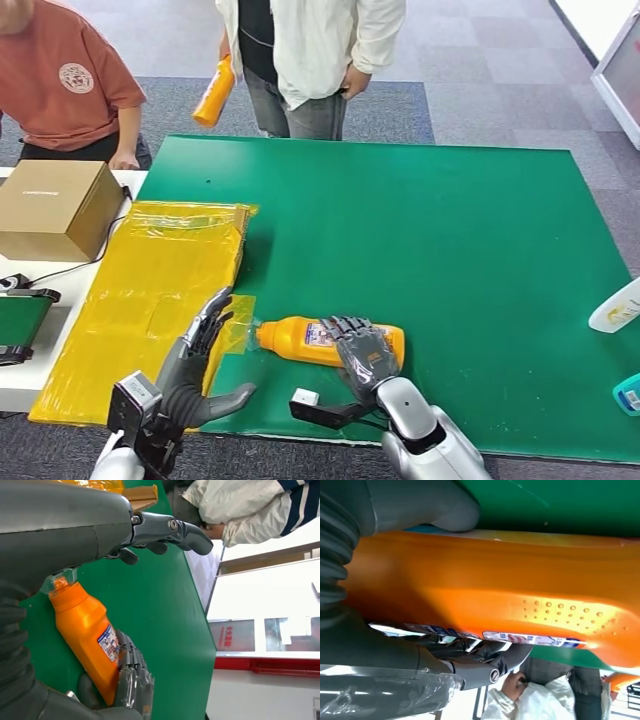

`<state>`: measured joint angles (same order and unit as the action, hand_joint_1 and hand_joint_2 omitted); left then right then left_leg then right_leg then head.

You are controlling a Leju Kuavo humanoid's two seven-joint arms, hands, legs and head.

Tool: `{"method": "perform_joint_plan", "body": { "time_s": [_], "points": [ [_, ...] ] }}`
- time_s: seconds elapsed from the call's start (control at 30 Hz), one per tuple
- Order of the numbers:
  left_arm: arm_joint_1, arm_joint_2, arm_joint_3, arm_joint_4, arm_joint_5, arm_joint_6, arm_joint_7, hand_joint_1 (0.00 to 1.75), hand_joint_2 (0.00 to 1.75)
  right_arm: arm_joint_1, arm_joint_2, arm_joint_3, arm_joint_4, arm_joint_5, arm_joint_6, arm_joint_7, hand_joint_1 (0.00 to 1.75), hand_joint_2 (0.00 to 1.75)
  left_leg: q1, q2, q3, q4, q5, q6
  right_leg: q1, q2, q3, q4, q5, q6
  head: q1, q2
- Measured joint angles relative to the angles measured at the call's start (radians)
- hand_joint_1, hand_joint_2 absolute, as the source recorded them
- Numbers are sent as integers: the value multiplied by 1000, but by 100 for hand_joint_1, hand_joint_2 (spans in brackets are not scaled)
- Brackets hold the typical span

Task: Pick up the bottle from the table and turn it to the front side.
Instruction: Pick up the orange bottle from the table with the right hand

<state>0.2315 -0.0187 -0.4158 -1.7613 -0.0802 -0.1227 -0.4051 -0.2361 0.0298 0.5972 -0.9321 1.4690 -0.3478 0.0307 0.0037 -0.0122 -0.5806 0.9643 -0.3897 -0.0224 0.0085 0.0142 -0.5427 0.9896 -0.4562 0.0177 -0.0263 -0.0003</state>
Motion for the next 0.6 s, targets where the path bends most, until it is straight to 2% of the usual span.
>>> {"method": "perform_joint_plan", "body": {
  "time_s": [0.13, 0.23, 0.3, 0.43, 0.5, 0.6],
  "points": [
    [2, 8, -2, -11, 0, 7, 0, 0, 175, 7, -1, -4, -14, -85, -6, -47, 175, 175, 0, 0, 0, 0, 0, 1, 0, 0, 1, 0, 0, 0, 0, 0],
    [8, 13, -2, -23, -1, 11, 0, 0, 175, 30, -6, -24, -66, -225, 6, -116, 175, 175, 0, 0, 0, 0, 0, 1, 0, 0, 1, 0, 0, 0, 0, 0],
    [15, 18, -2, -32, -2, 16, -2, 0, 175, 55, -9, -49, -119, -362, 41, -178, 175, 175, 0, 0, 0, 0, -1, 0, 0, 1, 1, 0, 0, 0, 0, 0],
    [30, 26, 0, -50, 2, 30, -12, 0, 175, 120, -8, -110, -246, -688, 174, -301, 175, 175, 0, 0, -1, 0, -2, -1, 0, 1, 2, 0, -1, 0, 0, 0],
    [37, 30, 1, -54, 14, 37, -21, 0, 175, 163, -5, -143, -313, -857, 247, -347, 175, 175, 0, 0, -3, 0, -1, -1, 0, 0, 3, 0, -1, 0, 0, 0],
    [42, 33, 5, -55, 43, 39, -33, 0, 175, 217, 1, -184, -401, -1037, 316, -393, 175, 175, 0, 0, -7, 0, -1, -1, 0, 0, 0, 0, -1, 0, 0, 0]
  ]
}}
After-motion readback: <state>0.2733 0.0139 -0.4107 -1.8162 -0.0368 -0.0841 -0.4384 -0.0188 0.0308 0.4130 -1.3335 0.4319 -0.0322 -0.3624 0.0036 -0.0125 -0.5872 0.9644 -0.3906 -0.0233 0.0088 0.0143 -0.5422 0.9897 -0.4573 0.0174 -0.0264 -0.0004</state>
